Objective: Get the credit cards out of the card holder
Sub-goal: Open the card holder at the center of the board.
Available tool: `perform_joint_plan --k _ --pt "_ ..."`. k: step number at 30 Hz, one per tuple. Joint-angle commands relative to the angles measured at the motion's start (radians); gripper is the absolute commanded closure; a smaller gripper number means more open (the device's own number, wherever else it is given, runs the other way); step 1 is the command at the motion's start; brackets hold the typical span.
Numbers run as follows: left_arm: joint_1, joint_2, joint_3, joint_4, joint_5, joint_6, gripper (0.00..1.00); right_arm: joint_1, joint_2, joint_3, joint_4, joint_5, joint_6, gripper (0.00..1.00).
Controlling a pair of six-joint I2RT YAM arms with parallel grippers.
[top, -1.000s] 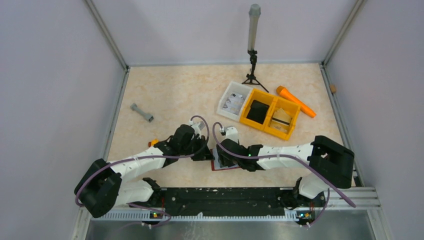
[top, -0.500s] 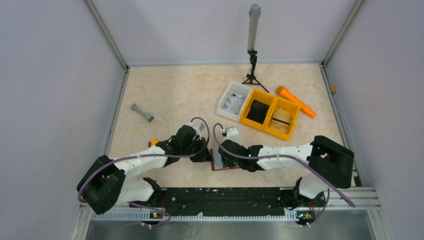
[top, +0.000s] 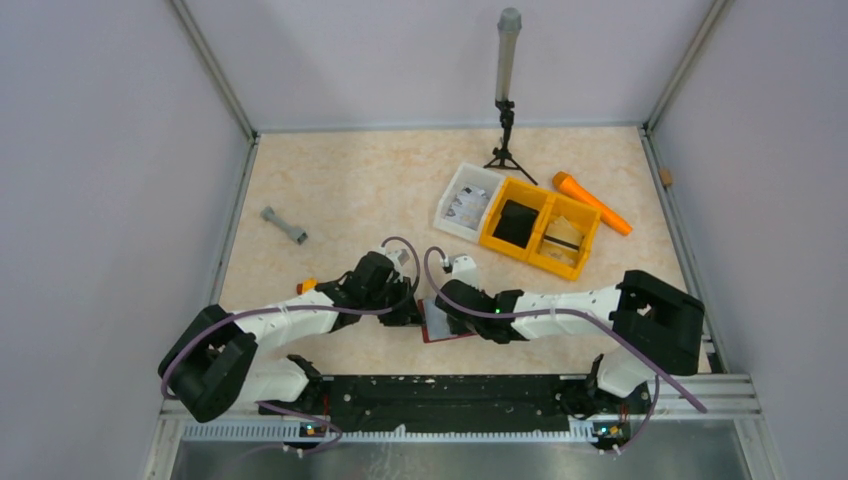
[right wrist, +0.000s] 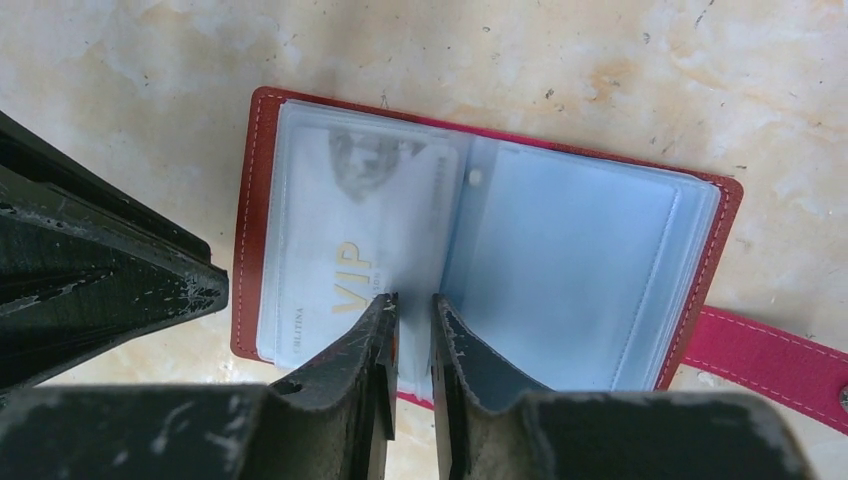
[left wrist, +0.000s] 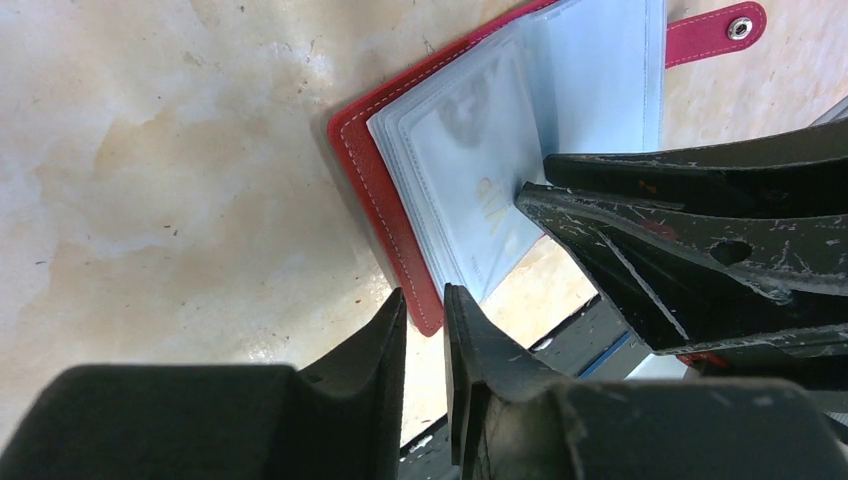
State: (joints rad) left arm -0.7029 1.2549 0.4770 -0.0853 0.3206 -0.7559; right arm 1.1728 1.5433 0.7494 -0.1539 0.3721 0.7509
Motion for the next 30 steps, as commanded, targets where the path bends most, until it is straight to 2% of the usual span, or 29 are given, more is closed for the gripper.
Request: perform_joint_plan --k 1,9,14,17,22,25,26,30 --pt "0.001 0.002 0.015 0.005 -0.020 0.016 0.76 -0.006 0.014 0.007 -0.048 -0.007 0.000 0.85" --pt "0.001 0.004 -0.008 0.021 -0.034 0.010 0.75 -0.011 -0.087 -0.069 0.018 0.008 0.053 0.99" --pt "0.003 -0.017 -0.047 0.076 -0.031 -0.017 0.72 -0.028 -0.233 -0.185 0.145 -0.024 0.100 1.00" --pt "0.011 -0.062 -0.098 0.164 -0.019 -0.046 0.70 -0.061 -0.323 -0.263 0.247 -0.069 0.128 1.00" --pt "0.021 -0.130 -0.181 0.280 0.012 -0.090 0.60 -0.113 -0.434 -0.355 0.351 -0.152 0.165 1.00" --pt "0.024 -0.144 -0.211 0.316 0.030 -0.109 0.50 -0.140 -0.444 -0.353 0.323 -0.188 0.167 1.00" --pt "0.023 -0.142 -0.222 0.338 0.041 -0.116 0.49 -0.141 -0.439 -0.345 0.312 -0.196 0.152 0.92" --pt "0.023 -0.084 -0.212 0.368 0.095 -0.139 0.53 -0.142 -0.406 -0.311 0.271 -0.213 0.120 0.81"
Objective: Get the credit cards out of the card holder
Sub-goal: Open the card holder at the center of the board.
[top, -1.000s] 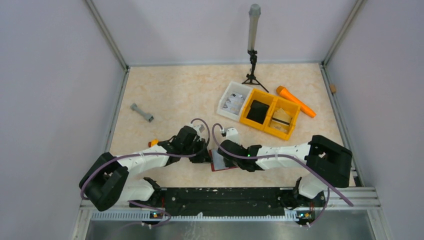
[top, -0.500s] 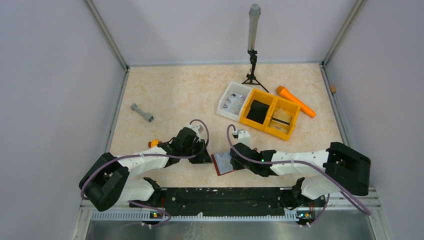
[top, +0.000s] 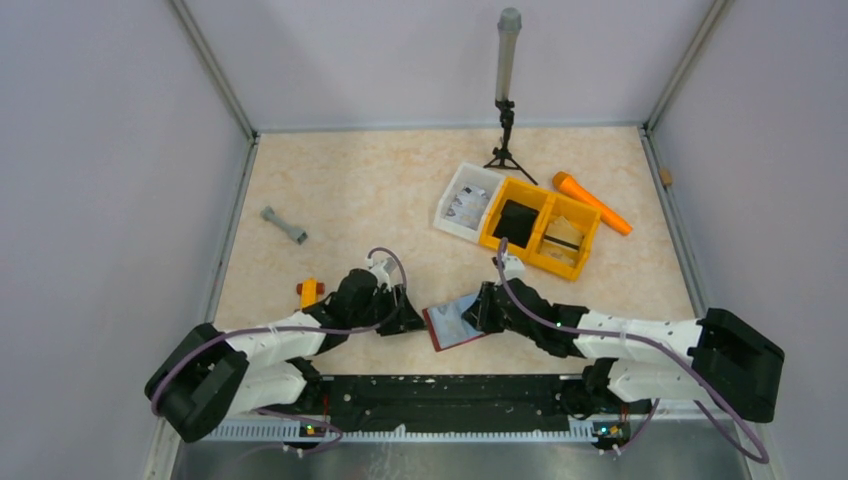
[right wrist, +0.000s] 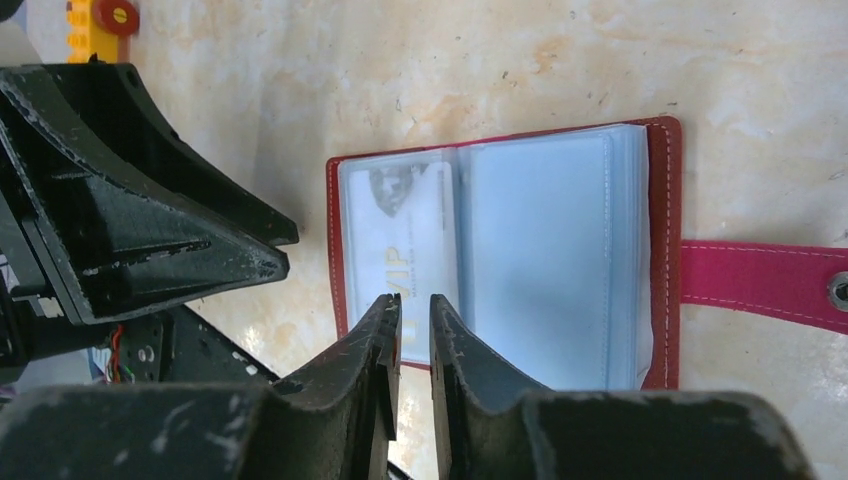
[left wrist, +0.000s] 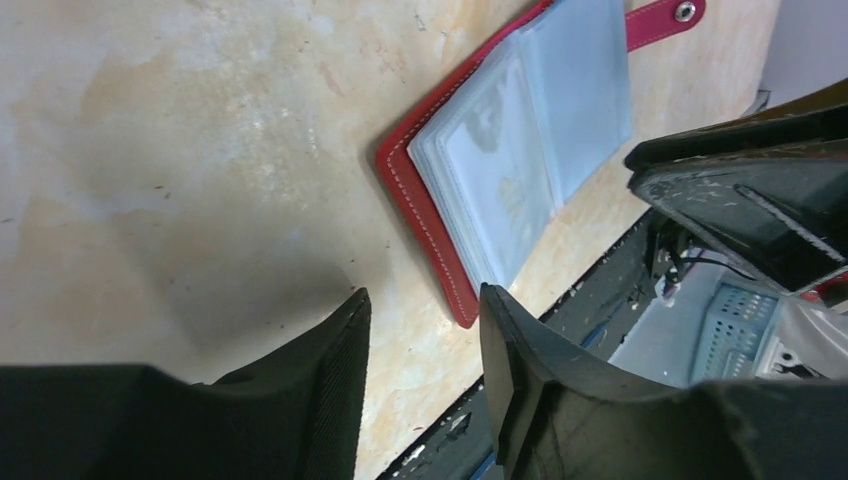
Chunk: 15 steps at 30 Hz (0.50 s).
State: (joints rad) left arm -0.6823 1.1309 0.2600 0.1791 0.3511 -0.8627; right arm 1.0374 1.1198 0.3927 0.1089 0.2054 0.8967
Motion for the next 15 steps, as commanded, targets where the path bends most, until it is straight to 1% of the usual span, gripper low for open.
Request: perform_joint_plan --k 1,6,9,15 --pt "0.003 0.068 0.017 0.104 0.078 -0.034 0.55 -0.009 0.031 0.051 -0.002 -0.053 -0.030 0.80" --pt "0.001 0.162 0.050 0.117 0.102 -0.041 0.59 -0.013 0.104 0.103 -0.089 -0.033 -0.052 0.78" --pt "0.001 0.194 0.047 0.164 0.119 -0.057 0.61 -0.013 0.126 0.111 -0.146 0.002 -0.068 0.79" --pt "0.000 0.263 0.047 0.261 0.149 -0.077 0.62 -0.014 0.172 0.099 -0.134 -0.002 -0.079 0.79"
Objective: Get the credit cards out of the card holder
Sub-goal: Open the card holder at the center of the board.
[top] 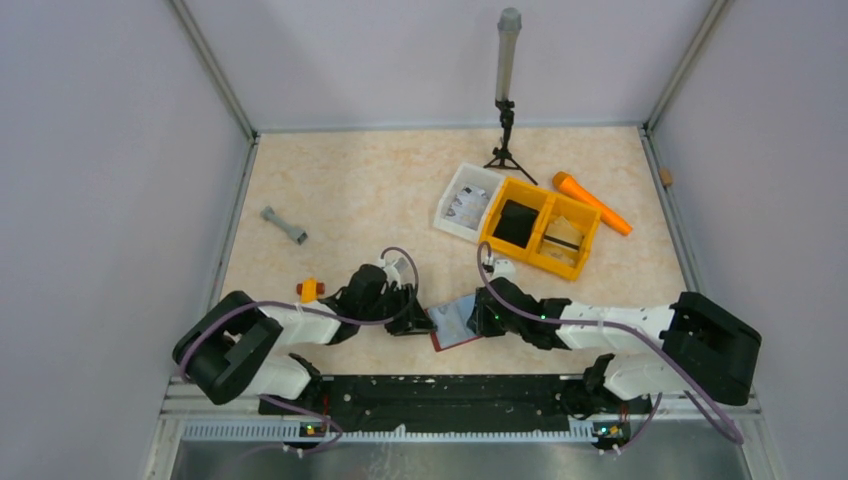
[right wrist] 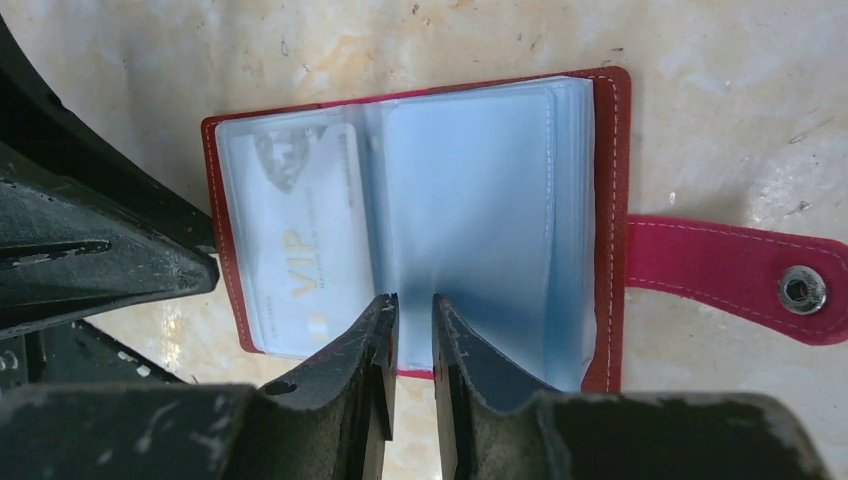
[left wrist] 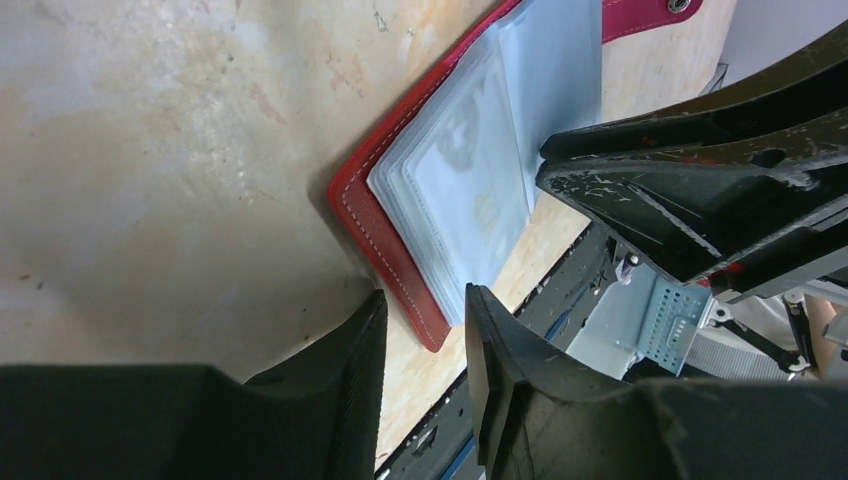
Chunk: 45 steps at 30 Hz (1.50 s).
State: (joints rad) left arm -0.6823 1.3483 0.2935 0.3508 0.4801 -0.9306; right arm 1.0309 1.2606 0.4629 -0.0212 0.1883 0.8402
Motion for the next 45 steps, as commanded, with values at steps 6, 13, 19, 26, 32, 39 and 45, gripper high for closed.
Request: perform_joint_plan --k 6,13,19,26,32,39,45 --pt "0.000 0.182 0.024 0.266 0.090 -0.046 0.66 -0.008 0.066 0.021 0.009 0.013 -0.021 0.81" --pt "0.000 0.104 0.009 0.317 0.048 -0.055 0.79 -0.008 0.040 0.019 -0.015 0.019 -0.024 0.82" --pt "0.000 0.033 0.013 0.266 0.041 -0.031 0.70 -0.008 -0.003 0.038 -0.042 0.021 -0.043 0.79" --pt "0.001 0.062 0.031 0.264 0.072 -0.025 0.80 -0.007 -0.060 0.020 0.014 -0.016 -0.042 0.51" --pt "0.000 0.088 0.034 0.285 0.076 -0.033 0.89 -0.008 -0.049 0.044 0.015 -0.056 -0.054 0.46" --pt "0.000 0.074 0.034 0.298 0.077 -0.034 1.00 -0.007 -0.034 0.050 0.062 -0.083 -0.054 0.44" --pt "0.000 0.038 0.026 0.297 0.077 -0.035 1.00 -0.007 -0.009 0.061 0.077 -0.114 -0.062 0.37"
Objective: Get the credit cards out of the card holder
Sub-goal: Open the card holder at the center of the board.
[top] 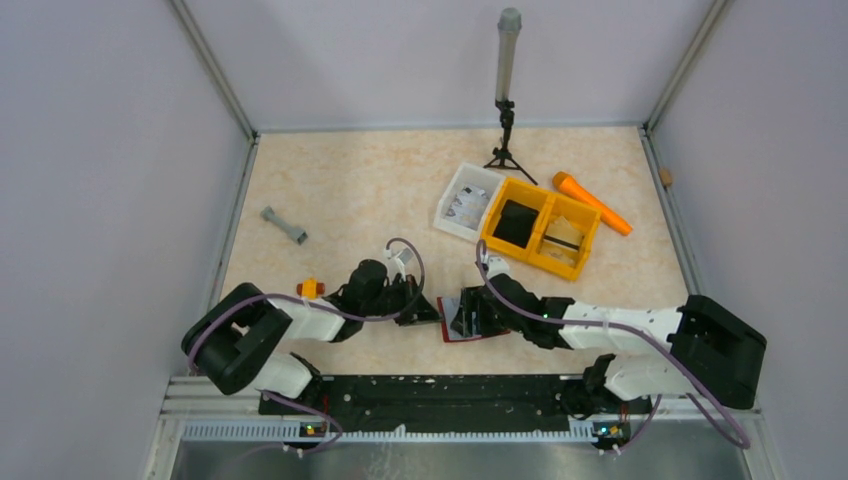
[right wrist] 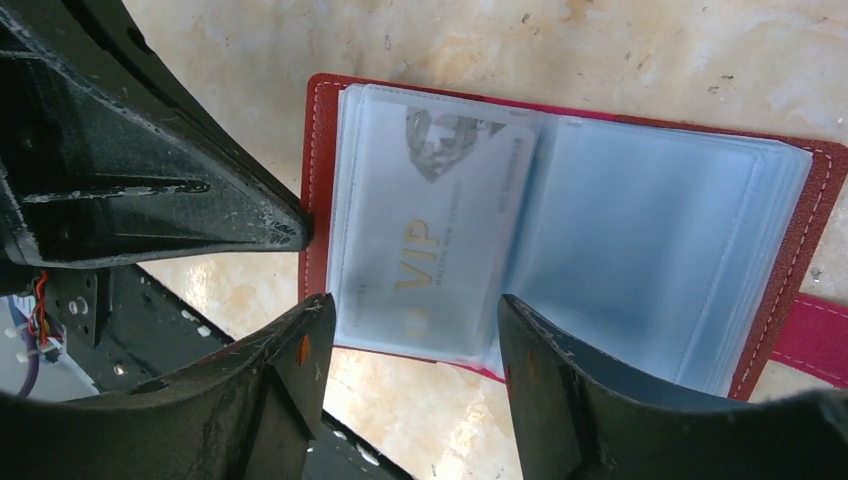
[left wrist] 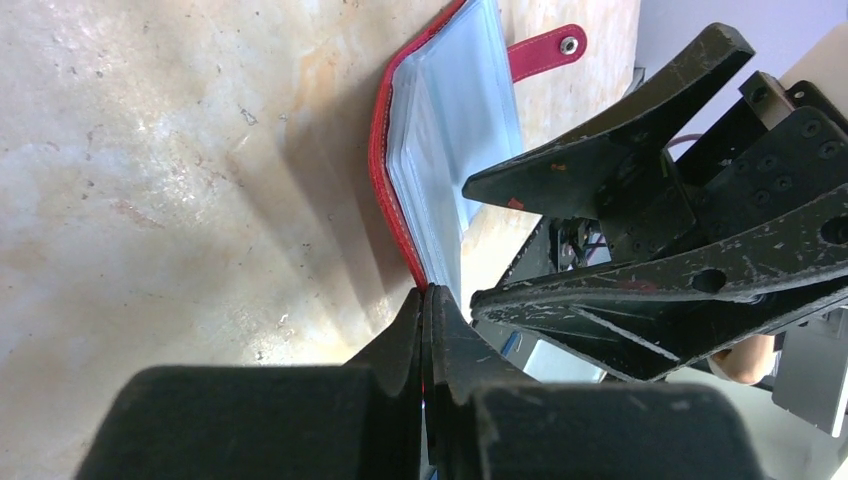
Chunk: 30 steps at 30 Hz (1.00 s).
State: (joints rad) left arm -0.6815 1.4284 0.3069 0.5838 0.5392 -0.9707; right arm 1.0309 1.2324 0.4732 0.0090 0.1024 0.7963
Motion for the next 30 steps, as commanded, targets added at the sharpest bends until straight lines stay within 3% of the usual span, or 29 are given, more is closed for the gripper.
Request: perform_joint_plan --k 1,8,11,14,17,30 --pt "0.000 -0.047 0.012 0.064 0.020 0.004 1.00 -0.007 0.025 0.053 0.048 -0.030 -0.020 0.36" --pt "-0.001 -0.076 0.013 0.046 0.021 0.005 1.00 -0.007 0.066 0.075 0.033 -0.038 -0.035 0.35" --pt "0.000 -0.089 0.015 0.025 0.018 0.012 1.00 -0.006 0.072 0.077 0.013 -0.024 -0.029 0.46" --pt "0.000 -0.101 0.022 -0.011 0.009 0.026 1.00 -0.007 0.063 0.076 0.004 -0.023 -0.028 0.49" --pt "0.000 -0.108 0.032 -0.043 0.010 0.038 1.00 -0.008 0.041 0.071 -0.002 -0.016 -0.025 0.62" --pt "0.000 -0.118 0.072 -0.154 0.002 0.087 1.00 -0.007 -0.018 0.085 -0.122 0.062 -0.029 0.58"
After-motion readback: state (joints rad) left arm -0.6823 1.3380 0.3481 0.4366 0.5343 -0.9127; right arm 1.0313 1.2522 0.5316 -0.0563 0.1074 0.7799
